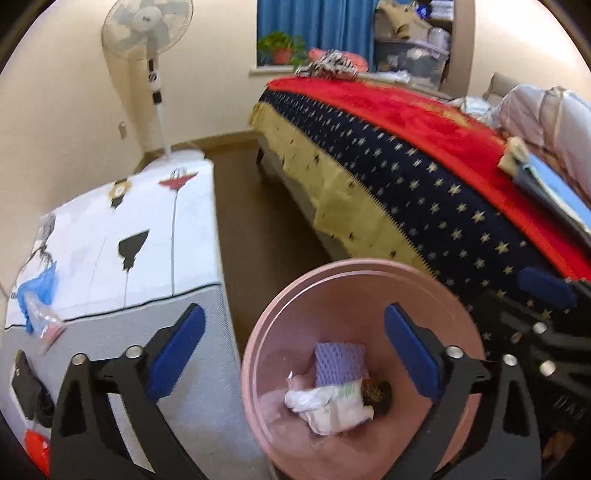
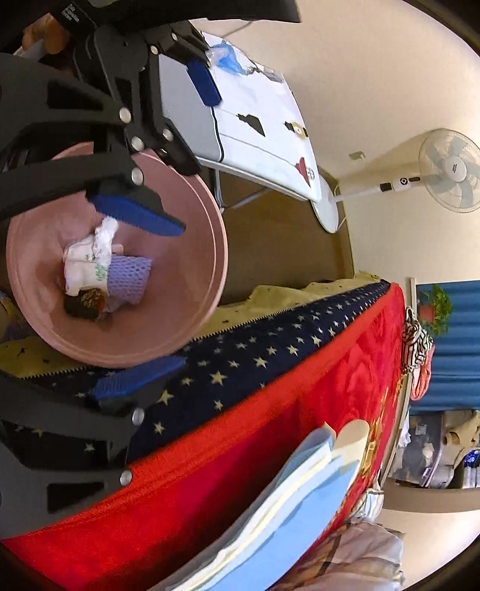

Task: Collect trash
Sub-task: 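Drop the patterned wrapper and white tissue into the pink wastebasket with both grippers, then move both open grippers back over the ironing board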

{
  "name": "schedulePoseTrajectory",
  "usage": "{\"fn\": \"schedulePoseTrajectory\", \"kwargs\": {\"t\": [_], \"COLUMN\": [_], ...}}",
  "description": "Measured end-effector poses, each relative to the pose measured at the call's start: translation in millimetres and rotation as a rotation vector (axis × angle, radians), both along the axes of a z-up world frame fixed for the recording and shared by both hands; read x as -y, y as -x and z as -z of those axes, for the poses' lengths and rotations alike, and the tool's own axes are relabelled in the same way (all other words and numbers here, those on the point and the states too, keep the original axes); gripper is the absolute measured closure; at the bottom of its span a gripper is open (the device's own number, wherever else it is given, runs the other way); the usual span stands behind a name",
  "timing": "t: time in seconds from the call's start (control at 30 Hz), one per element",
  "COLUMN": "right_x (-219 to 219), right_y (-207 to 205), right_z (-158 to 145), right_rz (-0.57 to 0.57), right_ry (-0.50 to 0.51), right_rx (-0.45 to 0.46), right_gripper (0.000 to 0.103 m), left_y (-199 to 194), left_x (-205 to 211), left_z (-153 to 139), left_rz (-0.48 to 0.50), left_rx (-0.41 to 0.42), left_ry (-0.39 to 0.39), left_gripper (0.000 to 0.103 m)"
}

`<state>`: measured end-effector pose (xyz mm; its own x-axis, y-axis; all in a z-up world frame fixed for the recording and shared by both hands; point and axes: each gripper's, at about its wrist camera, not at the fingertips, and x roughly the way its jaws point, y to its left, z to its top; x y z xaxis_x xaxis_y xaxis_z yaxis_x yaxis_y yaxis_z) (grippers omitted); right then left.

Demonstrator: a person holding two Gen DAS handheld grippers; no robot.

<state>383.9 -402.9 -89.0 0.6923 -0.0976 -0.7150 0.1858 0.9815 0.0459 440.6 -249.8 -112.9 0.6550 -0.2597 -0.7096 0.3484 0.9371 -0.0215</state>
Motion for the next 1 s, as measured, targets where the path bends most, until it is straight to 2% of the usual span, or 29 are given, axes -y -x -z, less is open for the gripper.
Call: {"fn": "schedulePoseTrajectory", "kwargs": {"t": [0.1, 0.2, 0.33, 0.47, 0.6, 0.67, 0.73, 0.8, 0.9, 1.0], "right_x": [-1, -11, -39, -75, -121, -147, -174, -197, -225, -252], "right_y": [0, 5, 28, 63, 95, 113, 129, 132, 134, 131], "right_z": [-4, -17, -58, -93, -114, -120, -117, -113, -105, -95], "right_rz": [-0.001, -0.016, -0.077, -0.15, -0.22, -0.26, -0.299, -0.356, -0.431, -0.477], "right_ry": [-0.012, -0.002, 0.013, 0.018, 0.014, -0.005, -0.041, -0.088, -0.136, -0.09], "right_rx": [0.002, 0.041, 0.177, 0.314, 0.384, 0.41, 0.393, 0.33, 0.283, 0.261], "right_gripper": [0.025, 0.02, 0.009, 0.005, 0.005, 0.005, 0.005, 0.005, 0.005, 0.005], "left_y": [3, 11, 31, 66, 114, 144, 168, 184, 203, 207], "left_x": [-9, -21, -50, -96, -157, -189, -219, -244, -285, -312], "left_z": [-7, -21, -50, -81, -106, -114, -113, -109, -104, -100], "left_rz": [-0.025, -0.049, -0.112, -0.158, -0.208, -0.255, -0.297, -0.342, -0.424, -0.484], "left_rx": [0.007, 0.017, 0.03, 0.056, 0.095, 0.146, 0.194, 0.192, 0.172, 0.169], "left_ry": [0.006, 0.016, 0.003, 0.015, 0.022, -0.005, -0.059, -0.093, -0.076, -0.06], "left_gripper": [0.008, 0.008, 0.008, 0.008, 0.008, 0.008, 0.008, 0.008, 0.008, 0.008]}}
